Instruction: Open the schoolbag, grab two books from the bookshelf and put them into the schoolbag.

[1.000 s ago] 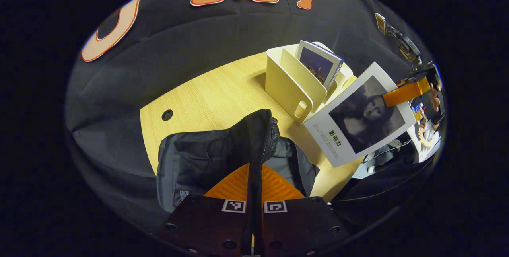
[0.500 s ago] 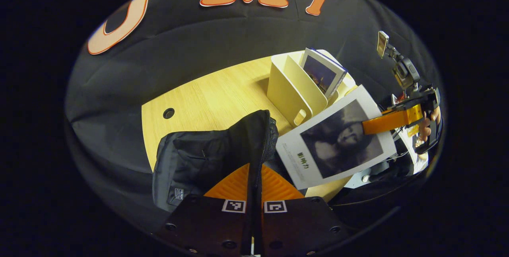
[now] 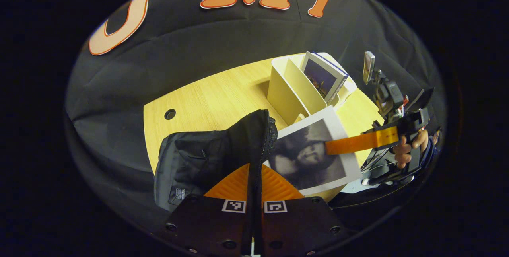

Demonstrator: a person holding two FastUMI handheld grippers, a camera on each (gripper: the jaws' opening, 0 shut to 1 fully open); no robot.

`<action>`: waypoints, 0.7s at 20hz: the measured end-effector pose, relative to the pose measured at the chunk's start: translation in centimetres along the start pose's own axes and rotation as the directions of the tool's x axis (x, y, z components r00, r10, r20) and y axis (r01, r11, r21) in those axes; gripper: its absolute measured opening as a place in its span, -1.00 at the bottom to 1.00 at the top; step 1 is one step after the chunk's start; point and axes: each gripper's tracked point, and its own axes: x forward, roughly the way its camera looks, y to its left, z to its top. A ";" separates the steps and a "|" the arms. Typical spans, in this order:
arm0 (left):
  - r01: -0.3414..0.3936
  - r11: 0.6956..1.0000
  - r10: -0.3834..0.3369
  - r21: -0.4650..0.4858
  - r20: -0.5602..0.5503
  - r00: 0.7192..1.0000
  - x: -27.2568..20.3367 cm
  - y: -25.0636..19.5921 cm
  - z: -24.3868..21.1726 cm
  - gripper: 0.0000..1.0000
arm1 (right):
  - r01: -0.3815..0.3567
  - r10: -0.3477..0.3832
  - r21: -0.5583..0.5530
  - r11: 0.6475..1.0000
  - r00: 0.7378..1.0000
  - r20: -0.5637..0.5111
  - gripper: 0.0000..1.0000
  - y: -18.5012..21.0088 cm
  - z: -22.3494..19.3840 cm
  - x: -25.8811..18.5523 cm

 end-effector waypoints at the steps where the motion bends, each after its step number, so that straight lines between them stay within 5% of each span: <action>1: 0.003 1.000 -0.003 -0.004 0.004 1.000 0.0 -0.2 -0.1 -0.94 | -0.011 0.011 0.001 1.000 1.000 0.000 -0.44 0.1 -0.3 0.6; 14: 0.043 0.999 -0.042 -0.026 0.042 0.998 -0.4 -1.9 -0.2 -0.94 | -0.079 0.079 -0.002 0.997 0.996 0.034 -0.46 1.6 -2.2 9.4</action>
